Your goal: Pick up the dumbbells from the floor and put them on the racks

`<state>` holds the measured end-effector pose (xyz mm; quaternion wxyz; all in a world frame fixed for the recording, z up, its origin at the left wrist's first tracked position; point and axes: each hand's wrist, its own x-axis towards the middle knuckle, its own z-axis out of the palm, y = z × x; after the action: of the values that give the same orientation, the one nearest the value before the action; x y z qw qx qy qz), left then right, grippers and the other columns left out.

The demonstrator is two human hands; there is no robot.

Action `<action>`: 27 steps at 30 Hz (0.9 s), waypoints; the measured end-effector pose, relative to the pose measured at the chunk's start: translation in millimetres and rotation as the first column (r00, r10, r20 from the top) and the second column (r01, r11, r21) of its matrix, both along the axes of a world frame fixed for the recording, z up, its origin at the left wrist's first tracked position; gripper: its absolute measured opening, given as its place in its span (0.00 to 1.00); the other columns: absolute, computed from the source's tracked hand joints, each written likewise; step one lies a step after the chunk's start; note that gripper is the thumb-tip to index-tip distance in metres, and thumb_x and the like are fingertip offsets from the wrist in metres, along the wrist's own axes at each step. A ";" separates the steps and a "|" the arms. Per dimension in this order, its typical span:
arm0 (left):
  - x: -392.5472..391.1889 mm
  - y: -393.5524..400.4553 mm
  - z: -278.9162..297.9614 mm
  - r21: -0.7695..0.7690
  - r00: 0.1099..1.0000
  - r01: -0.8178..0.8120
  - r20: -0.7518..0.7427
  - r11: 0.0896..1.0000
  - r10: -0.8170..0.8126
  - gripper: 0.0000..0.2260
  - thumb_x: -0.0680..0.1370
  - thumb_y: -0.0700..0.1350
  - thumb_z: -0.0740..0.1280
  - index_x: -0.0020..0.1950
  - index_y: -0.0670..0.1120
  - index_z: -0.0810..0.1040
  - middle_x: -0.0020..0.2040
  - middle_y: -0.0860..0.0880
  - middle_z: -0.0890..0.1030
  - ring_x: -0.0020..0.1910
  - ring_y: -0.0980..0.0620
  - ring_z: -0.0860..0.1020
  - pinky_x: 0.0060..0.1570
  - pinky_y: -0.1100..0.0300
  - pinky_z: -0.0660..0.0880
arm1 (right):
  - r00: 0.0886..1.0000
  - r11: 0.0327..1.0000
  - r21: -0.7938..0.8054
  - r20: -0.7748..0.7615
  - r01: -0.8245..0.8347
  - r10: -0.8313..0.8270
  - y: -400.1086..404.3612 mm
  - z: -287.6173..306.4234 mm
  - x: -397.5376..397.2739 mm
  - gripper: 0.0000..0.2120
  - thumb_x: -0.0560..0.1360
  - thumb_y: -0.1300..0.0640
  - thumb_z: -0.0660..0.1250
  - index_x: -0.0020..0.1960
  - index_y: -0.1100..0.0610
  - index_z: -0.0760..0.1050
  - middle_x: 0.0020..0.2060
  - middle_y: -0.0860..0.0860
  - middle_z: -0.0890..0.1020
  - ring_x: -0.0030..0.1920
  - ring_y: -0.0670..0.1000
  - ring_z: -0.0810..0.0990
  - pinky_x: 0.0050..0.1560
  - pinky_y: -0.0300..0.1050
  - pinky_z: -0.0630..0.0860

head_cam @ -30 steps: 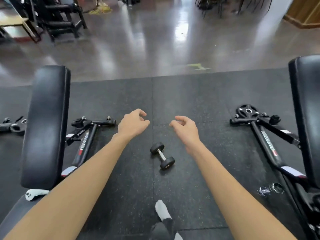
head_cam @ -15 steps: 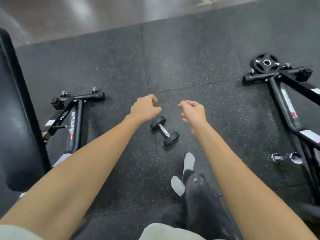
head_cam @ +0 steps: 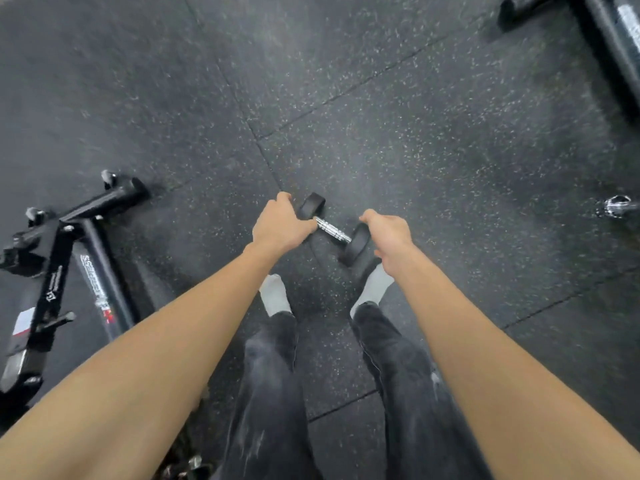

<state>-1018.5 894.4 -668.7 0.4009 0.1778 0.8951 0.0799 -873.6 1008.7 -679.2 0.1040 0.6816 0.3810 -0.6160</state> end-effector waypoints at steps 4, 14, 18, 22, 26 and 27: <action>-18.2 11.8 -75.1 -0.037 0.998 -0.007 0.061 0.999 0.009 0.40 0.71 0.55 0.73 0.78 0.43 0.61 0.69 0.41 0.71 0.63 0.41 0.75 0.53 0.51 0.73 | 0.992 0.995 0.022 0.076 0.096 -0.098 -3.3 -72.3 -7.5 0.12 0.73 0.50 0.71 0.48 0.57 0.74 0.42 0.50 0.76 0.40 0.49 0.72 0.47 0.48 0.72; -40.3 5.5 -278.3 -0.080 0.998 -0.005 0.067 0.997 0.011 0.46 0.67 0.57 0.74 0.78 0.42 0.58 0.69 0.41 0.70 0.62 0.41 0.74 0.55 0.51 0.74 | 0.946 0.966 0.028 0.197 0.258 -0.258 -51.5 -277.8 -25.9 0.33 0.73 0.45 0.70 0.72 0.61 0.67 0.60 0.56 0.78 0.55 0.57 0.78 0.52 0.50 0.77; -42.8 5.3 -339.8 -0.042 0.997 -0.032 0.064 0.999 0.034 0.35 0.67 0.53 0.75 0.69 0.42 0.68 0.62 0.43 0.75 0.53 0.45 0.76 0.48 0.52 0.76 | 0.893 0.927 0.115 0.249 0.358 -0.376 -58.5 -332.9 -18.3 0.36 0.70 0.48 0.76 0.69 0.61 0.63 0.45 0.52 0.74 0.38 0.49 0.72 0.31 0.43 0.67; -45.6 16.0 -376.7 -0.047 0.988 -0.126 0.083 0.991 0.130 0.30 0.65 0.49 0.78 0.62 0.43 0.70 0.55 0.46 0.76 0.48 0.47 0.76 0.37 0.59 0.73 | 0.875 0.911 0.113 0.254 0.396 -0.412 -53.1 -367.3 -4.5 0.36 0.61 0.47 0.82 0.65 0.56 0.73 0.50 0.51 0.79 0.45 0.51 0.78 0.31 0.42 0.68; -61.5 25.3 -399.5 -0.040 0.971 -0.188 0.143 0.981 0.191 0.45 0.60 0.48 0.82 0.73 0.46 0.67 0.67 0.47 0.75 0.64 0.46 0.74 0.51 0.60 0.75 | 0.909 0.915 0.144 0.133 0.376 -0.394 -48.7 -387.2 -0.2 0.45 0.56 0.52 0.79 0.72 0.46 0.71 0.54 0.45 0.82 0.54 0.51 0.80 0.40 0.42 0.77; -66.1 28.3 -399.4 -0.055 0.964 -0.183 0.185 0.982 0.190 0.53 0.59 0.47 0.83 0.79 0.49 0.60 0.74 0.47 0.70 0.70 0.46 0.71 0.62 0.57 0.72 | 0.909 0.913 0.126 0.109 0.388 -0.401 -46.3 -389.4 0.1 0.46 0.55 0.53 0.79 0.73 0.46 0.71 0.56 0.46 0.82 0.56 0.52 0.80 0.45 0.45 0.80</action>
<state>-1084.6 922.7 -1068.1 0.4784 0.0767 0.8669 0.1173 -873.5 962.4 -1068.7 -0.0325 0.7883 0.2584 -0.5574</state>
